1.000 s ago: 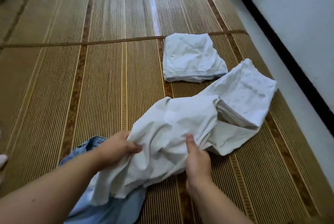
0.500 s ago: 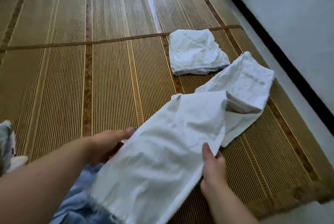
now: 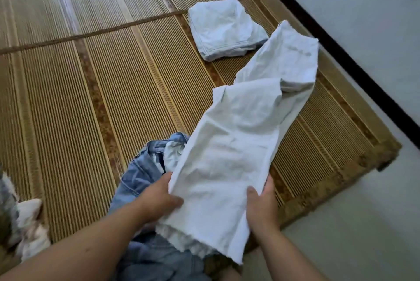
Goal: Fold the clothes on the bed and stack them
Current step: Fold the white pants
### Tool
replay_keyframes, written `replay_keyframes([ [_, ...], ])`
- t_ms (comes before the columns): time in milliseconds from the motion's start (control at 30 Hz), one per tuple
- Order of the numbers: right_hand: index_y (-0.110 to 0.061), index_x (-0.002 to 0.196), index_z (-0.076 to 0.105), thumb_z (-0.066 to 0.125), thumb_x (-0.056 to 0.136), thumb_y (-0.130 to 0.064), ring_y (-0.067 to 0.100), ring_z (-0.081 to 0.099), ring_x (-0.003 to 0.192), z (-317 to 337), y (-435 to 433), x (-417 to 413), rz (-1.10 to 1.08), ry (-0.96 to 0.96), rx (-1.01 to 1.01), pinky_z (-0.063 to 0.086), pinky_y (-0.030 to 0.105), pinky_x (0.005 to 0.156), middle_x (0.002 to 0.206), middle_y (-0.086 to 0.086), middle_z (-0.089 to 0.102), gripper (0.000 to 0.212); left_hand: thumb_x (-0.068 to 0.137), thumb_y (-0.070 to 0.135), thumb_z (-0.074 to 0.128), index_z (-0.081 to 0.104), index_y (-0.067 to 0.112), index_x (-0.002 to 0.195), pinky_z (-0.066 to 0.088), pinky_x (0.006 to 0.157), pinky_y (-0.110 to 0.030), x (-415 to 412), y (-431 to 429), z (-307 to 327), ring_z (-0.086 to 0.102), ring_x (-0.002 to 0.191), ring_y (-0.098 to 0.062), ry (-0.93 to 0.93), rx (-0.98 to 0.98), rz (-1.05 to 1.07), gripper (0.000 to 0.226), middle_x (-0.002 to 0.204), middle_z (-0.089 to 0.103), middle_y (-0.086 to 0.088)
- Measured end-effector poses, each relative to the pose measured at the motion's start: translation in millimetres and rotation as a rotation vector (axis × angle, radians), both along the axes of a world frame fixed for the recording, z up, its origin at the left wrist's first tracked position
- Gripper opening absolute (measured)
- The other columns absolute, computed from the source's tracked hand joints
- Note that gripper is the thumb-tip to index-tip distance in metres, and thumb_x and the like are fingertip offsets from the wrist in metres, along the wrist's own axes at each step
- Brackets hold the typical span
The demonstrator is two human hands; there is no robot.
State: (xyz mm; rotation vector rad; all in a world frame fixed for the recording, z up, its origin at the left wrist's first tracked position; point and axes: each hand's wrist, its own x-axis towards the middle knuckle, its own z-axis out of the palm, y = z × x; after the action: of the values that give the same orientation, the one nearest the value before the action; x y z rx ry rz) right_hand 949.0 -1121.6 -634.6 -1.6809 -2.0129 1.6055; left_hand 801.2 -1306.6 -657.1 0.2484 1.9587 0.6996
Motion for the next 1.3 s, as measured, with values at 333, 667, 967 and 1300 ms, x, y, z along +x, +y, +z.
replay_keyframes([
  [333,-0.02,0.149,0.026,0.051,0.093,-0.003,0.024,0.051,0.121,-3.9,-54.7,29.3,-0.088,-0.044,-0.128,0.041,0.034,0.101,0.138,0.003,0.049,0.064,0.075,-0.004,0.064,0.051,0.016,0.125,0.057,0.077,-0.041,-24.2,-53.7,48.8,0.068,0.098,-0.036,-0.72,0.093,0.09,0.055,0.112,0.069,-0.019],
  [667,-0.013,0.119,0.052,0.066,0.088,-0.03,0.025,0.063,0.093,-25.2,-50.0,23.8,0.021,-0.25,-0.151,0.051,0.035,0.08,0.1,0.002,0.065,0.038,0.085,0.043,0.066,0.056,0.034,0.083,0.044,0.052,-0.026,21.5,-61.3,13.1,0.06,0.063,-0.006,0.335,-0.099,0.126,0.014,0.074,0.063,0.011],
  [967,-0.012,0.097,0.053,0.067,0.078,-0.021,0.029,0.065,0.077,0.9,-13.6,-1.3,-0.296,0.073,-0.322,0.054,0.04,0.07,0.087,0.009,0.066,0.024,0.07,0.017,0.058,0.064,0.016,0.105,0.059,0.068,-0.036,16.8,-47.9,66.8,0.072,0.082,-0.026,-0.285,0.259,0.183,0.036,0.093,0.074,-0.007],
  [1300,-0.003,0.096,0.061,0.068,0.082,-0.002,0.027,0.065,0.084,-31.4,-73.1,55.0,-0.261,-0.163,-0.402,0.054,0.04,0.079,0.094,0.016,0.069,0.016,0.074,-0.003,0.058,0.062,0.023,0.108,0.056,0.061,-0.03,8.2,-78.9,26.1,0.069,0.065,-0.017,-0.107,-0.146,-0.054,0.043,0.086,0.073,-0.002],
])
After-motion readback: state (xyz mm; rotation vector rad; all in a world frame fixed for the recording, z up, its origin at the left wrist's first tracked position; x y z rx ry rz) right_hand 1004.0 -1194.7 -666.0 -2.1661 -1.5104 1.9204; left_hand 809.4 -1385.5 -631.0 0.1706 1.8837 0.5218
